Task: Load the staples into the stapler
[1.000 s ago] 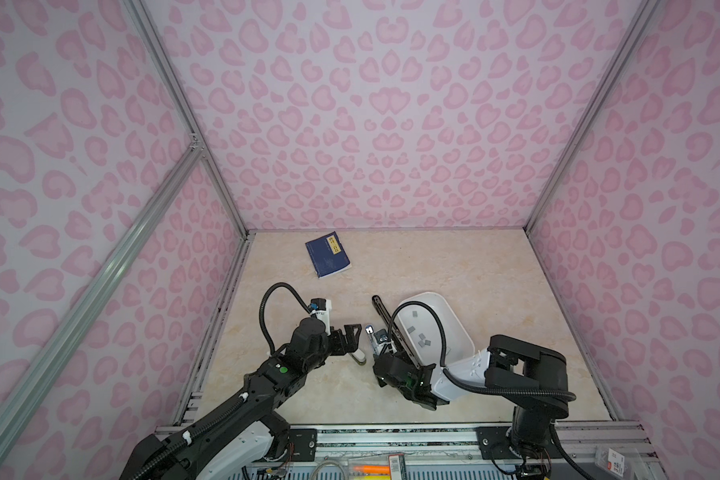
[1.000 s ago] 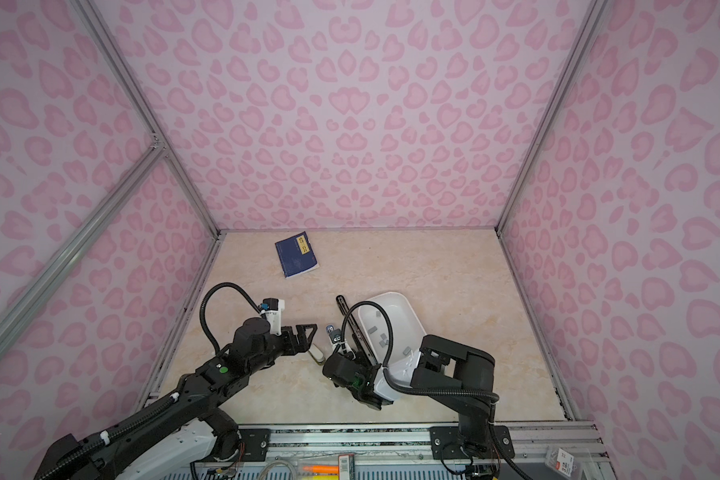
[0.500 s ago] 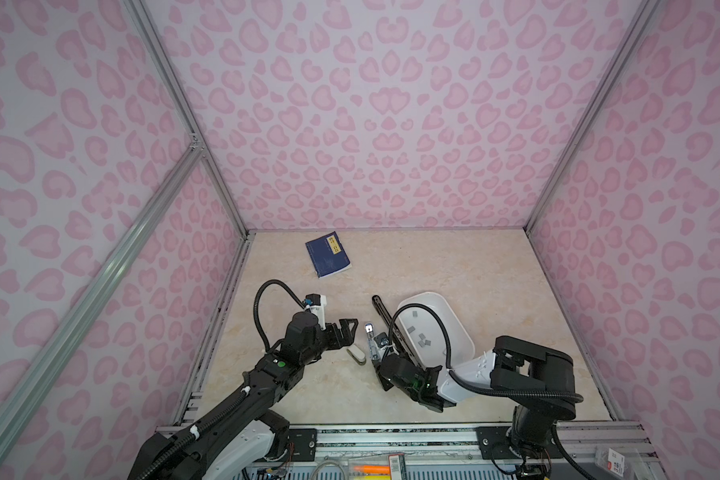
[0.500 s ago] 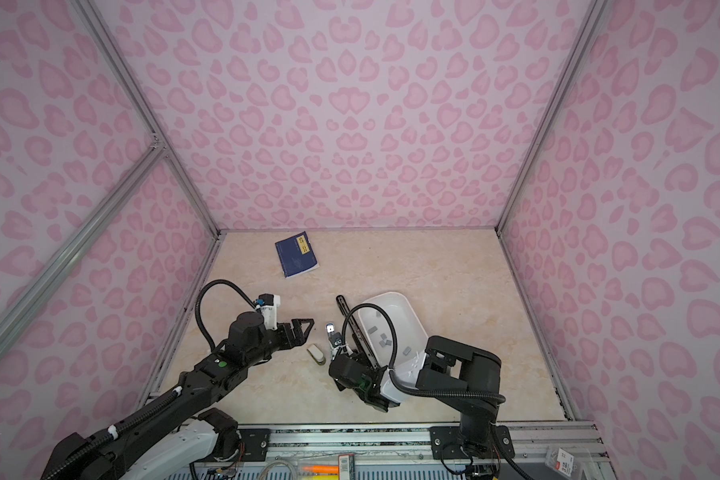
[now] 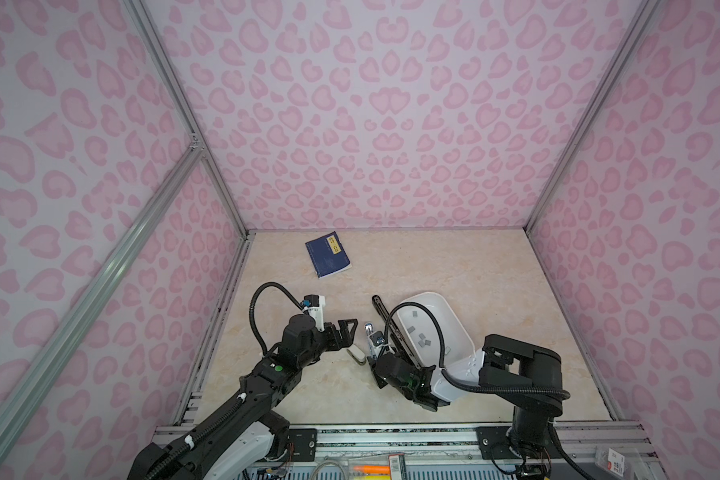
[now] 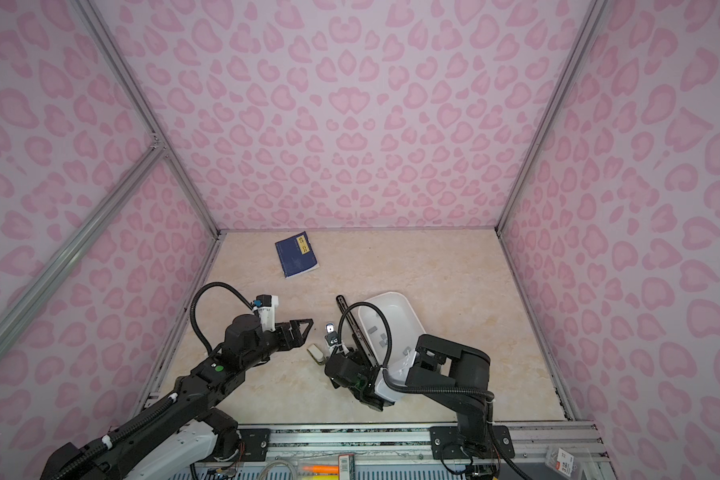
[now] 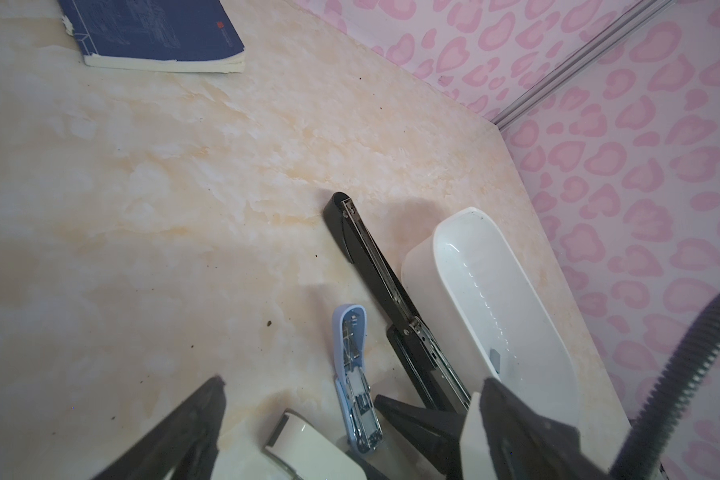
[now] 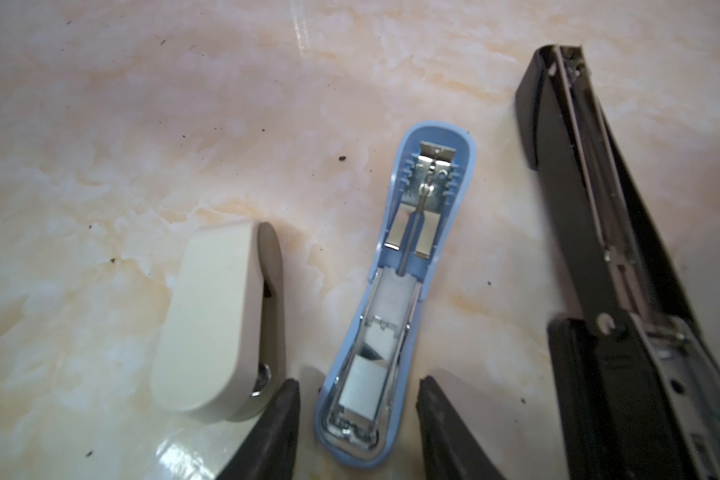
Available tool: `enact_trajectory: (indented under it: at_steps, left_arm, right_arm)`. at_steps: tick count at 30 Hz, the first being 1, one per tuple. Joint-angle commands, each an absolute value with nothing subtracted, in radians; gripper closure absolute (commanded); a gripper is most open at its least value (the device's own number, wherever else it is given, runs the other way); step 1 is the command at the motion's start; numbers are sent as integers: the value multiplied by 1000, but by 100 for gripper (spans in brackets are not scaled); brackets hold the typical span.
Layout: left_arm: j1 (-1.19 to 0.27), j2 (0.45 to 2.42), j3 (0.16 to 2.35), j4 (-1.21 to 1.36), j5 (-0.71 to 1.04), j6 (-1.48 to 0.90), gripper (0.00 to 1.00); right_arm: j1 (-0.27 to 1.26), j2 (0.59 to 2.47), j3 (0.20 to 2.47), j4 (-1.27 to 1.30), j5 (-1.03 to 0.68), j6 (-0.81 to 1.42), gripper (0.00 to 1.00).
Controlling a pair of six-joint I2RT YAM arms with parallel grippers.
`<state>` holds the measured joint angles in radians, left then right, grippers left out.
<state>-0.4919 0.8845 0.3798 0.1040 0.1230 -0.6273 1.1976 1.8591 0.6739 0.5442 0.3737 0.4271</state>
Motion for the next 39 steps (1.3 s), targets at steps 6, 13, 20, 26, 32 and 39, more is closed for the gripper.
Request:
enact_trajectory:
  at_steps: [6,13,20,26,32,39]
  left_arm:
    - [-488,942,385,157,139,-624,4]
    - [-476,1030,397,205,188,-640,3]
    - [-472,1099,401,281,220,-629,4]
    - [-467,1219,421,371,267,-643,20]
    - [-459,1370,474,419,293,-644,31]
    - [-457,1540,546,459,346,-634,38]
  right_arm:
    - [1195,1885,618,553,385,408,67]
    - [1193,1907,596,622,359,378,72]
    - [1184,1914,564,713,313,371,75]
    - [1184,1924,563,734,306,368,76]
    - [1185,1930,563,742,305,368,77]
    - [1183,1933,562,753,300,366,77]
